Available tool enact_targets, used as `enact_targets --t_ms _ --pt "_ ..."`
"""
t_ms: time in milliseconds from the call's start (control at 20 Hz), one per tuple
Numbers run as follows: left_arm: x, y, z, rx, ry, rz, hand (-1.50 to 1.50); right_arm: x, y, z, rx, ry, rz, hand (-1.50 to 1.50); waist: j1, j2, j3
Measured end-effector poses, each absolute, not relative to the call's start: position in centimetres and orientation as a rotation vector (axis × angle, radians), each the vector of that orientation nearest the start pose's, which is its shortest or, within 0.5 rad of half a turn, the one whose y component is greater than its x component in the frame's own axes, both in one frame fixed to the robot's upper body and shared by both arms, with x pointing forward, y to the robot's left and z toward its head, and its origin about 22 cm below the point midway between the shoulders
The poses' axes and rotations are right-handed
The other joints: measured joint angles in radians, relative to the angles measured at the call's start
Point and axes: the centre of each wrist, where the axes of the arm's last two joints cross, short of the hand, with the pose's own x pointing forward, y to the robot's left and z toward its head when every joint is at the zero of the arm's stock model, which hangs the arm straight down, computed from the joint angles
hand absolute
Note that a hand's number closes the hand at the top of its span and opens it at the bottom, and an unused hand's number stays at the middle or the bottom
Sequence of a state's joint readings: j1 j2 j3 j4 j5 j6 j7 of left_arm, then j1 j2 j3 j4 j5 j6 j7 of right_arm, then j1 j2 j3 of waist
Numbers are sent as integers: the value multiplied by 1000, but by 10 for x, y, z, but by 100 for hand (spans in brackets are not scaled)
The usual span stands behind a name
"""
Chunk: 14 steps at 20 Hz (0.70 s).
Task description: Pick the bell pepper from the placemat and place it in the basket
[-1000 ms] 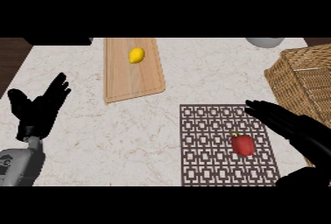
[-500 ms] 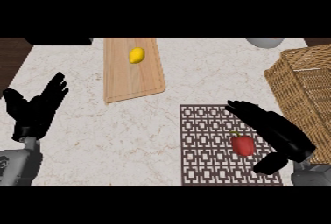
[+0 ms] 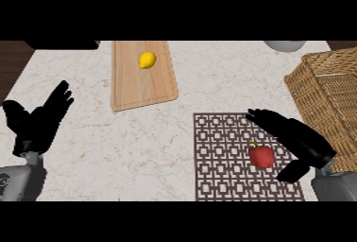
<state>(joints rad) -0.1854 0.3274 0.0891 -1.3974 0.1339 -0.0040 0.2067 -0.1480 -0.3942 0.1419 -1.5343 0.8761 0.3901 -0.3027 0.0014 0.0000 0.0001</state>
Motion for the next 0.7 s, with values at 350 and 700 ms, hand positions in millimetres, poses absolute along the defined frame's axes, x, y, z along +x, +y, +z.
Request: enact_targets --t_ms 350,700 --pt "288 320 33 196 -1386 -76 0 269 -288 47 -366 -1464 1478 -150 -2 0 0" --pt "294 311 34 192 -1383 -75 0 268 -287 37 -336 -1471 1514 -150 -2 0 0"
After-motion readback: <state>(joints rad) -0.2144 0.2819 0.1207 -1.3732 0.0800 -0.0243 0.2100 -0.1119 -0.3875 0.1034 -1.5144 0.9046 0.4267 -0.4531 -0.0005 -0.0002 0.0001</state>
